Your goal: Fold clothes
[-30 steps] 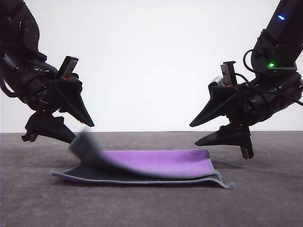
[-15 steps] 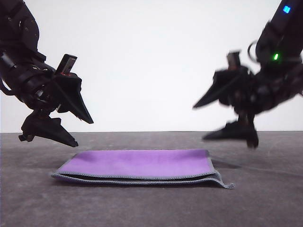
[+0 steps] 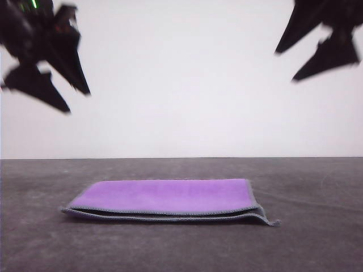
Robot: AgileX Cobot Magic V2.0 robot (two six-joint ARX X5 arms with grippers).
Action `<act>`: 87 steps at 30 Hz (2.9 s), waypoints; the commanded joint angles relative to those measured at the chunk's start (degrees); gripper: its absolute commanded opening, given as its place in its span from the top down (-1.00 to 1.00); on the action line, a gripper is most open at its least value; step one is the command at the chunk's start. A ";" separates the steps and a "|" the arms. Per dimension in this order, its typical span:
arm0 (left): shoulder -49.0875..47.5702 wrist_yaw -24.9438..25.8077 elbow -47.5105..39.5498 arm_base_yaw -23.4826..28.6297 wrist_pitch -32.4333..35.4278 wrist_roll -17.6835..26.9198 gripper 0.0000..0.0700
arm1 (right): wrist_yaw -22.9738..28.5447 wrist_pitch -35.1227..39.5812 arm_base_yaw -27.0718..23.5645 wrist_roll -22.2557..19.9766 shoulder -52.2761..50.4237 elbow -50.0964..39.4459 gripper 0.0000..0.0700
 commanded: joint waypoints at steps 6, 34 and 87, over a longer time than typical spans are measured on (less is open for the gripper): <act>-10.60 -3.10 1.39 0.61 -1.91 -3.00 0.09 | 10.06 -3.03 0.13 6.41 -9.93 0.80 -0.11; -16.12 -15.03 1.37 4.33 -8.81 -4.85 0.09 | -1.95 46.71 6.22 32.02 10.48 -33.44 -0.11; -16.12 -15.01 1.37 4.28 -8.59 -6.07 0.09 | -3.18 76.81 27.77 53.89 23.05 -22.92 0.98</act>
